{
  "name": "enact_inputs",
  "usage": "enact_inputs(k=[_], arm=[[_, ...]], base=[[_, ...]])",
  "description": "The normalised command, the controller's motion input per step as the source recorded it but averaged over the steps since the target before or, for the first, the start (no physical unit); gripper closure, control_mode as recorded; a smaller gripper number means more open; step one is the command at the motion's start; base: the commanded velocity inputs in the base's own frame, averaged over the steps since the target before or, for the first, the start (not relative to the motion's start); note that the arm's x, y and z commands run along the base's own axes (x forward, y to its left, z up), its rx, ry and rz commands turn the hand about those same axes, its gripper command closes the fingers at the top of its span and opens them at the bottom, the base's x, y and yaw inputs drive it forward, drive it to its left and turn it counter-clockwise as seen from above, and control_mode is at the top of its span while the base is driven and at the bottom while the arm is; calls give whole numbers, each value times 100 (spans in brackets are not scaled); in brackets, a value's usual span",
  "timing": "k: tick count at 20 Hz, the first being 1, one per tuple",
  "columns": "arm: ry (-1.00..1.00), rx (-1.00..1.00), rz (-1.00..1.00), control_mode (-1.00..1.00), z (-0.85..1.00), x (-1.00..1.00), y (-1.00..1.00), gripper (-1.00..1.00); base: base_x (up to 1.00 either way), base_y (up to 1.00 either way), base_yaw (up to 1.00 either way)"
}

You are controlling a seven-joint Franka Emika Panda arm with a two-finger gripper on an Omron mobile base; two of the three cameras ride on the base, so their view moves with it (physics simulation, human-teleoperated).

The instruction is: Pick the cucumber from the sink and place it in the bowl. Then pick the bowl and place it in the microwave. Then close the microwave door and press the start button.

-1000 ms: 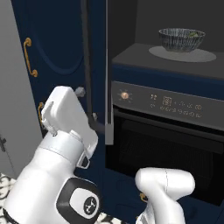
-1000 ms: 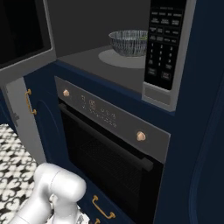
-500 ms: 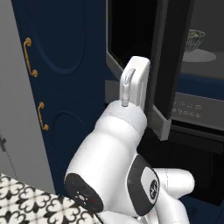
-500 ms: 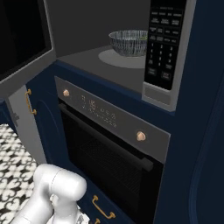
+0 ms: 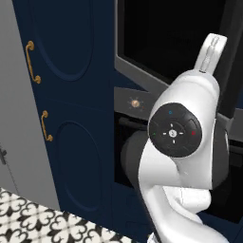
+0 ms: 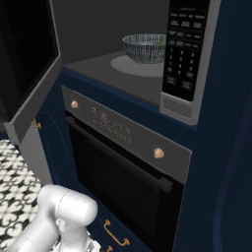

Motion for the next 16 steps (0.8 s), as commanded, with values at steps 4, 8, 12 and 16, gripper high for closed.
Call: enact_inputs(k=[4,8,12,16], arm=[[9,16,0,-100,4,57,-84,-100],[0,8,0,-100,0,72,-67,-100],[0,3,0,-100,-12,85,-44,-100],[5,0,0,-100,-10,100,-11,-100]], base=[[0,0,0],[0,0,0],[0,0,0],[0,0,0]])
